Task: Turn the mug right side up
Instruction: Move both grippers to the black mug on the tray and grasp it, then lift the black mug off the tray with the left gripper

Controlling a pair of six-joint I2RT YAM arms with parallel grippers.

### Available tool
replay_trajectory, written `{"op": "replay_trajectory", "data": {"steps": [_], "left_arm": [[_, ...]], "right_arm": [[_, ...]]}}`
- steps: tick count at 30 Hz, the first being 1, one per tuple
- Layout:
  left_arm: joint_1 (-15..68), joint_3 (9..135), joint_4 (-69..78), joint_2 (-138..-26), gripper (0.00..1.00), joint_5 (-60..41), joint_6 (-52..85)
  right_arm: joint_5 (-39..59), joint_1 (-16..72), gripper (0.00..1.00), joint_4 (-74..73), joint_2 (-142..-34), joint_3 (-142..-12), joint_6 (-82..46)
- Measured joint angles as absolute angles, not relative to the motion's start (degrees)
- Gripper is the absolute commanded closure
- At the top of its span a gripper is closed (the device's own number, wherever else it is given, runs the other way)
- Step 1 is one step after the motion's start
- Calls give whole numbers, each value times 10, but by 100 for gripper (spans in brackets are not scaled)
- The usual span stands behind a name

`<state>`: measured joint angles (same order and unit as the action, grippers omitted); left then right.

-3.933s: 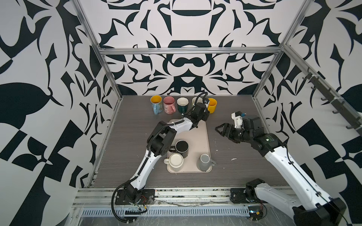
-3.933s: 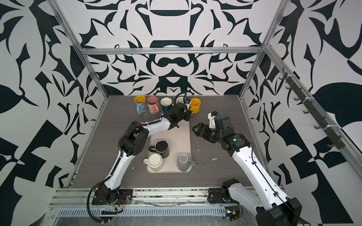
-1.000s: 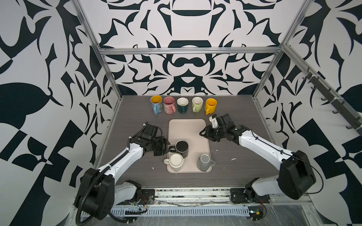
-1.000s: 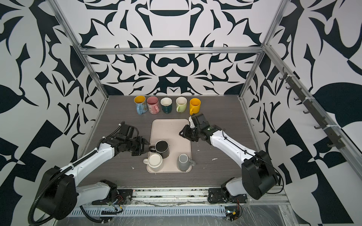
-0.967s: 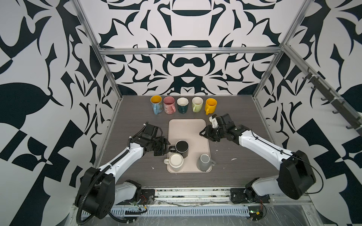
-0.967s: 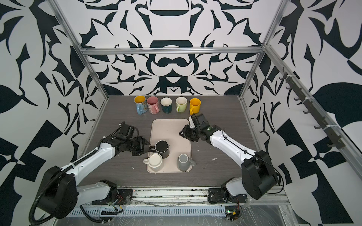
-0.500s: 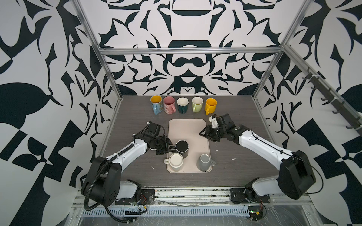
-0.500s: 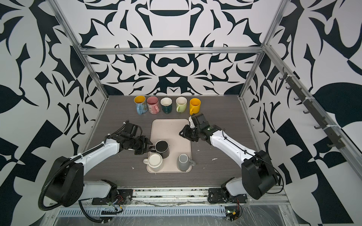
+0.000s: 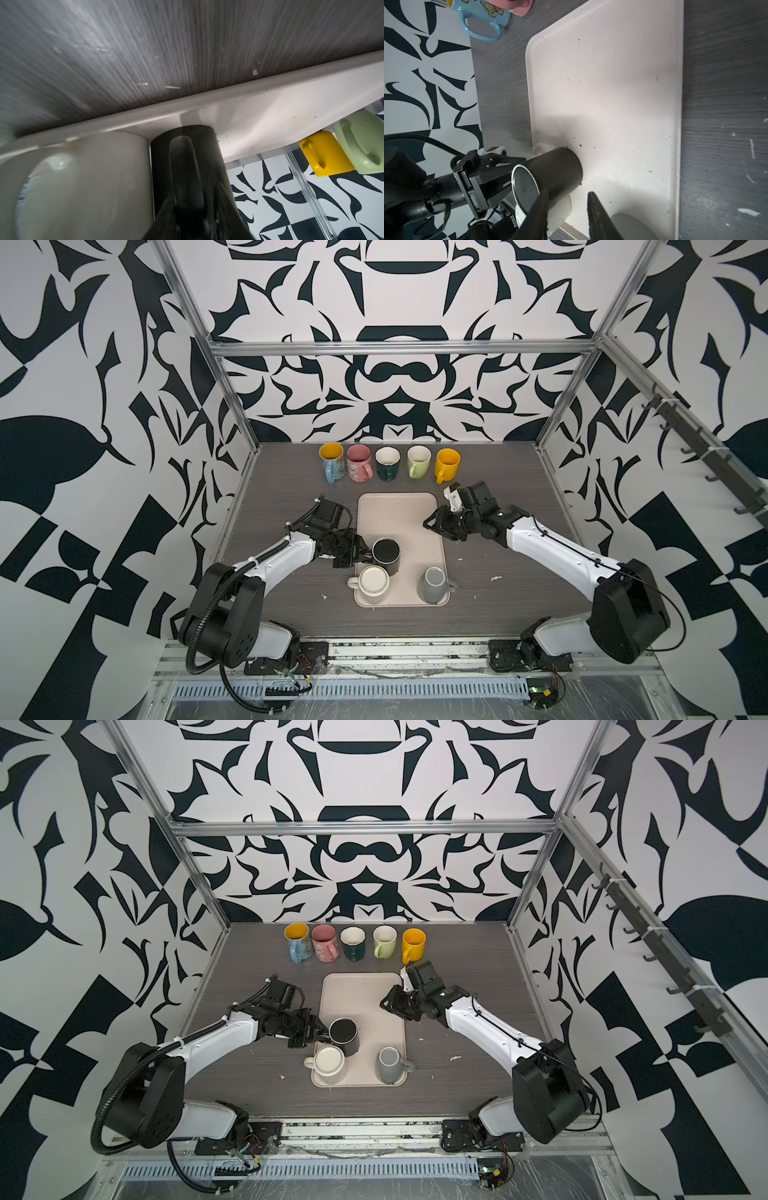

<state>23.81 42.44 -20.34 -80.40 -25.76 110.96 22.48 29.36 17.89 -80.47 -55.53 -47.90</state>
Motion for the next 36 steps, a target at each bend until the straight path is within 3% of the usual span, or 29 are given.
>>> {"op": "replay_trajectory", "data": {"steps": [9, 36], "left_arm": [[238, 428, -188, -811, 99, -260, 1109], [240, 456, -10, -884, 100, -243, 1092]], "right_arm": [[225, 294, 65, 179, -805, -555, -479], [208, 294, 65, 195, -792, -550, -479]]}}
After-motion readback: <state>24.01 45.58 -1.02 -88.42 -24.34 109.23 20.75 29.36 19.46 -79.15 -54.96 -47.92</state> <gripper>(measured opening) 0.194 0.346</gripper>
